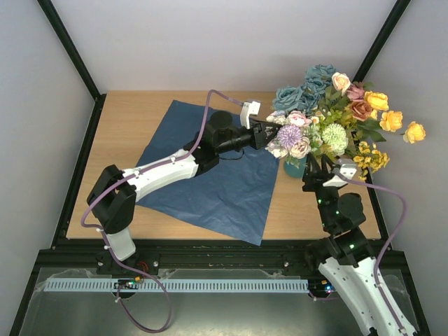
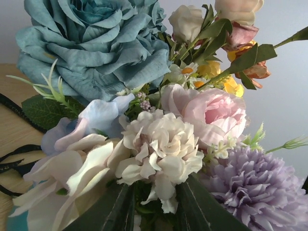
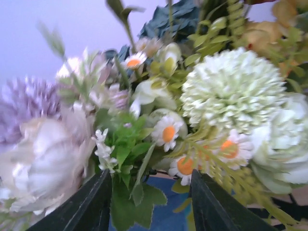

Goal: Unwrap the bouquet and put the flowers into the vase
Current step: Pick up the fake flower at the center of the board.

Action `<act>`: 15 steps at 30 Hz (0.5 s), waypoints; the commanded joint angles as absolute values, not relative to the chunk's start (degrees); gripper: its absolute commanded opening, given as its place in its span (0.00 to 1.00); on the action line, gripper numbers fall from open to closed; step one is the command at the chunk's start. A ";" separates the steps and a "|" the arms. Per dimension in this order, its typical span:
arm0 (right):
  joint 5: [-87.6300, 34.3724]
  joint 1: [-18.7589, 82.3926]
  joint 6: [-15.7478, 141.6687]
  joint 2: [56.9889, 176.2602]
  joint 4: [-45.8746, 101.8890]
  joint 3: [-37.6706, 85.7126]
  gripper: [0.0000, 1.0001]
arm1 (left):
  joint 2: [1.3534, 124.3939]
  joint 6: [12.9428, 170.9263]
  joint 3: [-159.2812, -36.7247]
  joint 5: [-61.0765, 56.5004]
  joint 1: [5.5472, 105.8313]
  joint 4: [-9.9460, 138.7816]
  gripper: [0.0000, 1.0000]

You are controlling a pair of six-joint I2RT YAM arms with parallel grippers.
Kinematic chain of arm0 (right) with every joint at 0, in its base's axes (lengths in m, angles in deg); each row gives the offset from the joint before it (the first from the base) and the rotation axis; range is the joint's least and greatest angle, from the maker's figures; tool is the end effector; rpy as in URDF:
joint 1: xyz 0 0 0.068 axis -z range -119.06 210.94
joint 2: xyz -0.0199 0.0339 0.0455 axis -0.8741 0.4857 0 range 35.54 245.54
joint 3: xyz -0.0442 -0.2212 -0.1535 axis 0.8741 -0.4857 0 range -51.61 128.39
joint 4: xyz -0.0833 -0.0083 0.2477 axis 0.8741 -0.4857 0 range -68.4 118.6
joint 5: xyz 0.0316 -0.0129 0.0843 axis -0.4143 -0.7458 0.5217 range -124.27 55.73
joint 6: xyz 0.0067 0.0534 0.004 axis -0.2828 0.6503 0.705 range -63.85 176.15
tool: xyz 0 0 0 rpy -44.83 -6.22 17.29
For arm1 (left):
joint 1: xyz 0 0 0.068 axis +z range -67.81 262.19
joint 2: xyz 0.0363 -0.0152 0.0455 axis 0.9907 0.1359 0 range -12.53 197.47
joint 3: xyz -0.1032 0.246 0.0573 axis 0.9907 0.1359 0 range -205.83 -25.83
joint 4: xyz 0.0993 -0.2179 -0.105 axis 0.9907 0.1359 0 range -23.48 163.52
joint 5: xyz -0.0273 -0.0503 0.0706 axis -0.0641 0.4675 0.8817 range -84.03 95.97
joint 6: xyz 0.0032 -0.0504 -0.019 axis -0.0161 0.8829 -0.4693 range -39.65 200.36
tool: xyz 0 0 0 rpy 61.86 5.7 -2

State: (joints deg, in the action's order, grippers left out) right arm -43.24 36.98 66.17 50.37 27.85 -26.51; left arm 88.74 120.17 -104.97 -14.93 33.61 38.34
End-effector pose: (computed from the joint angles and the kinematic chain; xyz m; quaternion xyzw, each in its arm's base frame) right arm 0.0963 0.0367 0.3018 -0.0188 0.6465 0.1741 0.7426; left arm 0.2735 -0.3293 0.3470 0.1847 0.6455 -0.5967 0.4396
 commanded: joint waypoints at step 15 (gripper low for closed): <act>-64.93 37.21 101.14 55.27 18.87 -18.04 0.60 | 88.59 119.63 -107.12 -13.98 33.54 38.75 0.25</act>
